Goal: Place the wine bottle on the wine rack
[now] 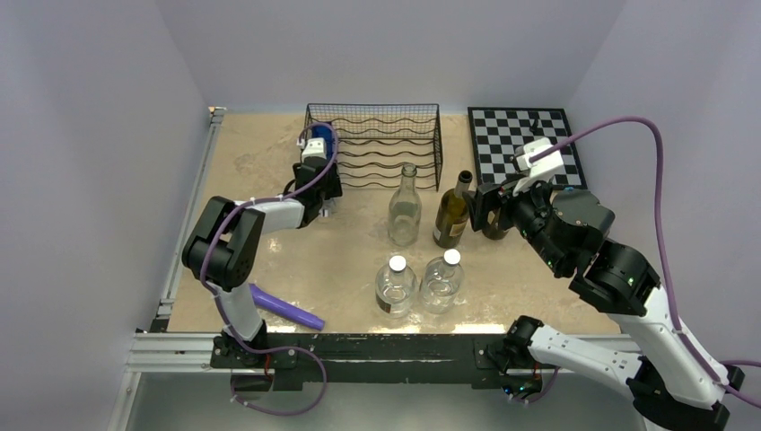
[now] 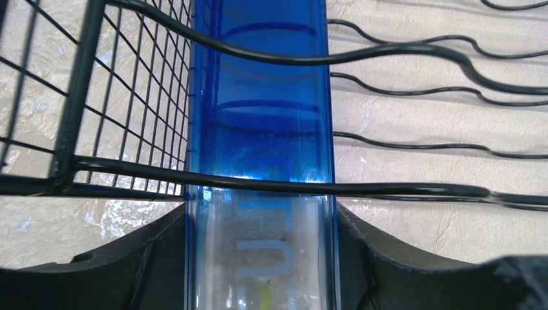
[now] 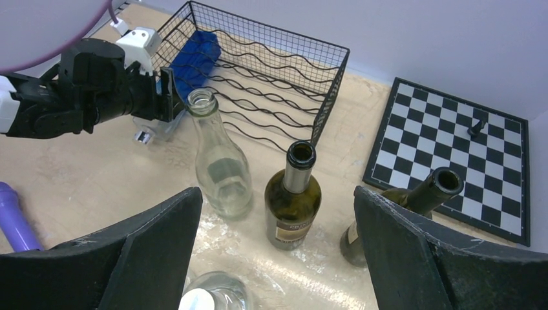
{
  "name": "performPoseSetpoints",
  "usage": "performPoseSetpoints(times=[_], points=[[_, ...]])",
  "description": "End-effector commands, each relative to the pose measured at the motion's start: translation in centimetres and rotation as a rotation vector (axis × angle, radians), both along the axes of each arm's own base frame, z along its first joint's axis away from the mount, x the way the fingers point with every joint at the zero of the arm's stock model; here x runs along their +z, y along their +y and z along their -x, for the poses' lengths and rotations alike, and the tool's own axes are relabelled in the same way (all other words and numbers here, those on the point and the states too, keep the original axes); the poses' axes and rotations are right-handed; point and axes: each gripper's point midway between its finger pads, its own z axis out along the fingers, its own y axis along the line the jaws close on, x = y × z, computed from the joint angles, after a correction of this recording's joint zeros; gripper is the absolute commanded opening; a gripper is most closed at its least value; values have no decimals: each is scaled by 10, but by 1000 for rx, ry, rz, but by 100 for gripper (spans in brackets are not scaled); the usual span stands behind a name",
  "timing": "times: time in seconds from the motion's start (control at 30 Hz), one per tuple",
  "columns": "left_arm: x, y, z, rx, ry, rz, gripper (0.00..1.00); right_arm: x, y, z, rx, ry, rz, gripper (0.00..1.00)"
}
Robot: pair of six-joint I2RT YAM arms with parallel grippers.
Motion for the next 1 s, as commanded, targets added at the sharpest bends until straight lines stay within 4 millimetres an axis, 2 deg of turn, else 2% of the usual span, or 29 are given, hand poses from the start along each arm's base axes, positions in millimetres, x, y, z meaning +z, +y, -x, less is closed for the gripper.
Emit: performPoseSetpoints(times=[0.0,0.13,0.17,0.23,0.53,0.73,0.97], points=[[92,4,-46,88,-292,96,73,9,-2,-4,-30,-20,-37,91],[92,9,-42,91,-277,61,82,10,-3,-3,-30,-25,-44,91],[93,10,-41,90,-274,51,91,11,-3,-3,-30,-26,-45,91],[93,11,-39,86,-262,34,99,10,-4,-2,-32,-26,-49,92],[101,13,-19,54,-237,29,99,12,-2,5,0,-13,-75,93],[124,17,8,26,-219,41,99,10,2,14,45,27,-81,94],[179,2,39,-114,-214,89,99,5,12,24,118,88,-77,94]])
